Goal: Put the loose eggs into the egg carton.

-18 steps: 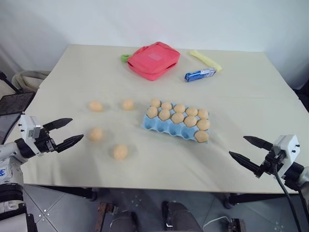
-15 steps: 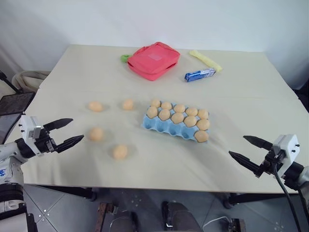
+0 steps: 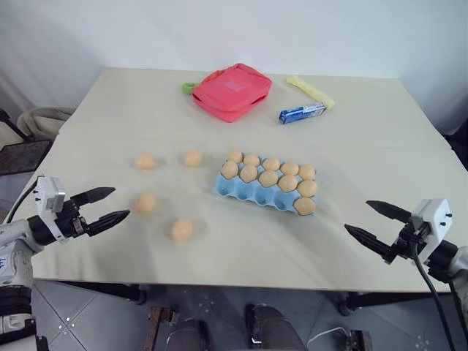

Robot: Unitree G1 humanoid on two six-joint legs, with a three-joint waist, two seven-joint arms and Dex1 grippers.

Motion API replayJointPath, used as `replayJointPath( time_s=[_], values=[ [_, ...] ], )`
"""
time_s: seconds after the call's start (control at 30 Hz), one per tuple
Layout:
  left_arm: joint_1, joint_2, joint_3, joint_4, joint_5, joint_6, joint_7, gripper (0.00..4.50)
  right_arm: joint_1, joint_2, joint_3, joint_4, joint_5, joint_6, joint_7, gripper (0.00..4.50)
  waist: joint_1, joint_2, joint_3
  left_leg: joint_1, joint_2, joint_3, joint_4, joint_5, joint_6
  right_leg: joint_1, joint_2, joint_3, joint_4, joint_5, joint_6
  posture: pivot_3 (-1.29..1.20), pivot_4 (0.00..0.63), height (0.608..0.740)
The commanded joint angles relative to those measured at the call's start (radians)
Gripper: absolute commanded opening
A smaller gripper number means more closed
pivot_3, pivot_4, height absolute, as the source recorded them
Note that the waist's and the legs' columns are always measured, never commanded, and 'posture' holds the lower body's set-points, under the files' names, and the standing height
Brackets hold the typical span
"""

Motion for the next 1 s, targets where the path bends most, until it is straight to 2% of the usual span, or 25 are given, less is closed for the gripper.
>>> replayJointPath(
  time_s=[0.03,0.23,0.47,0.57,0.8,0.87,1.0],
  values=[
    [0.033,0.012,0.040,-0.103,-0.018,-0.023,0.026,4.48,-0.020,-0.021,-0.011,0.011,0.003,-0.013,0.009,4.50,0.000,0.000,0.000,0.000,0.000,0.000,0.000,0.000,0.000,0.000,0.000,0.000,0.000,0.000,0.000,0.00,0.150,0.740],
    [0.160,-0.048,0.052,-0.459,-0.041,0.095,0.236,4.48,-0.039,-0.038,-0.002,0.034,0.001,-0.009,0.023,4.50,0.001,0.000,0.000,-0.001,-0.001,0.000,-0.001,0.000,0.000,0.000,-0.001,0.000,-0.001,0.000,0.000,0.00,0.150,0.740],
    [0.276,-0.122,0.007,-0.749,-0.061,0.214,0.392,4.48,-0.077,-0.053,0.014,0.064,-0.002,-0.009,0.042,4.50,-0.001,0.000,0.000,0.001,0.000,0.000,0.000,0.001,0.000,0.001,0.000,0.002,0.000,0.000,0.000,0.00,0.150,0.740],
    [0.322,-0.162,-0.027,-0.853,-0.061,0.322,0.507,4.48,-0.092,-0.058,0.021,0.077,-0.006,-0.010,0.050,4.50,0.000,0.001,0.000,0.001,-0.001,0.000,0.000,0.001,0.000,0.001,0.000,0.002,0.000,0.001,0.001,0.00,0.150,0.740],
    [0.353,-0.198,-0.099,-0.935,-0.029,0.426,0.640,4.48,-0.111,-0.065,0.037,0.095,-0.008,-0.013,0.058,4.50,0.001,0.001,0.000,0.001,-0.001,-0.001,0.001,0.002,0.000,0.002,0.000,0.002,0.000,0.001,0.001,0.00,0.150,0.740],
    [0.361,-0.205,-0.144,-0.932,0.050,0.389,0.681,4.48,-0.117,-0.065,0.041,0.099,-0.010,-0.012,0.060,4.50,0.000,0.001,0.000,0.002,-0.001,-0.001,0.001,0.002,0.000,0.002,0.000,0.002,0.000,0.001,0.001,0.00,0.150,0.740],
    [0.355,-0.235,-0.208,-0.920,0.084,0.365,0.696,4.48,-0.123,-0.063,0.043,0.100,-0.014,-0.010,0.062,4.50,0.001,0.001,0.000,0.001,-0.001,-0.001,0.000,0.002,0.000,0.002,0.000,0.002,-0.001,0.001,0.001,0.00,0.150,0.740]
  ],
)
